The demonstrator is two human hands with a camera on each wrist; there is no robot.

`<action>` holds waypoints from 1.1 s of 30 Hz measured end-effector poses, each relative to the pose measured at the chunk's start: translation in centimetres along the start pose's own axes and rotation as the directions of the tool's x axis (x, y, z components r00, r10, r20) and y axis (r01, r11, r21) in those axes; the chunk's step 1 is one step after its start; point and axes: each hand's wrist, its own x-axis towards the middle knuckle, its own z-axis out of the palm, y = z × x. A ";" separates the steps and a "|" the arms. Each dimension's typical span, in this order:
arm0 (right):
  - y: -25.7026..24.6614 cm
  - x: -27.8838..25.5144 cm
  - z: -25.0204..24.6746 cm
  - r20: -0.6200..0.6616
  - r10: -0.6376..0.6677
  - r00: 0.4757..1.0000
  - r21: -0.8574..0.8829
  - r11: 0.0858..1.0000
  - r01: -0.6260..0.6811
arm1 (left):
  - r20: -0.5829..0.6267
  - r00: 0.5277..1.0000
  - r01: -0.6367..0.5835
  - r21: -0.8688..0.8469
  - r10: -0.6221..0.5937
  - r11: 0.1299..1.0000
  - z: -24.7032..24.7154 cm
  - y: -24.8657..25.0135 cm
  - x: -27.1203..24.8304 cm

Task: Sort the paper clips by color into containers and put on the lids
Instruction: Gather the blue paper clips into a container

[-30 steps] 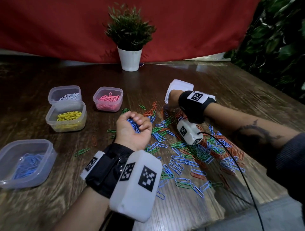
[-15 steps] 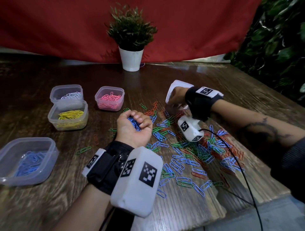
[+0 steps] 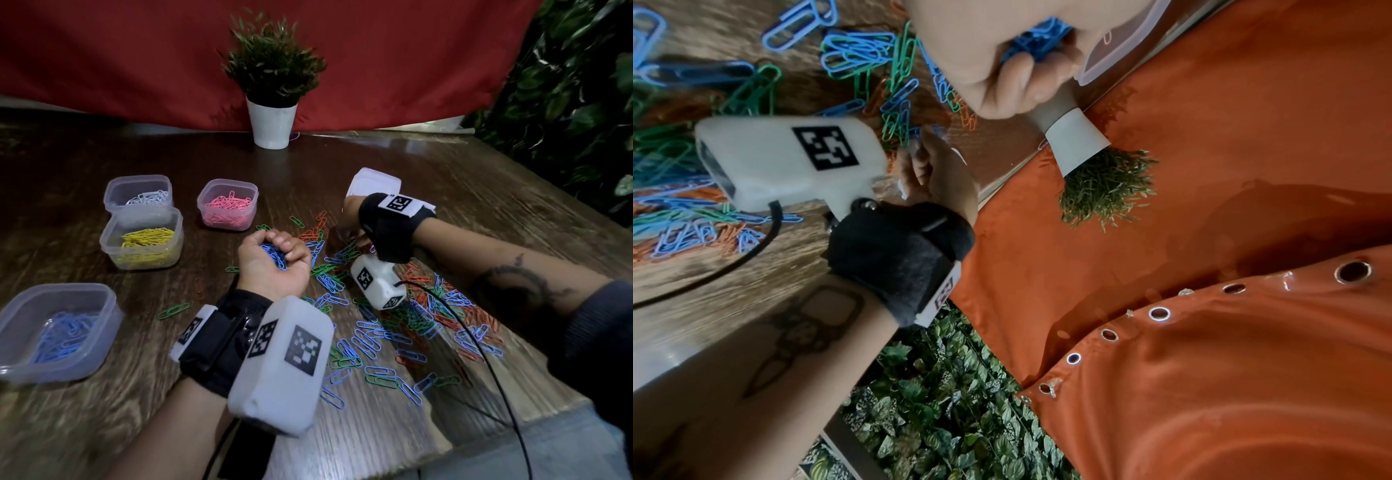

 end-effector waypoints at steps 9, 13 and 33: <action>0.6 -1.1 -1.1 0.084 0.093 0.992 -0.120 0.989 -0.083 | -0.012 1.000 -0.002 -0.018 0.002 1.000 0.0 0.0 0.2; 0.6 -2.2 -2.8 0.103 -0.077 0.992 0.411 0.911 0.029 | -0.026 0.999 -0.030 -0.018 0.030 0.999 0.1 -0.1 0.2; -1.9 -0.1 1.2 0.161 -0.373 0.914 -0.387 0.828 0.406 | 0.093 0.985 -0.138 -0.074 0.144 0.988 -0.1 4.9 0.5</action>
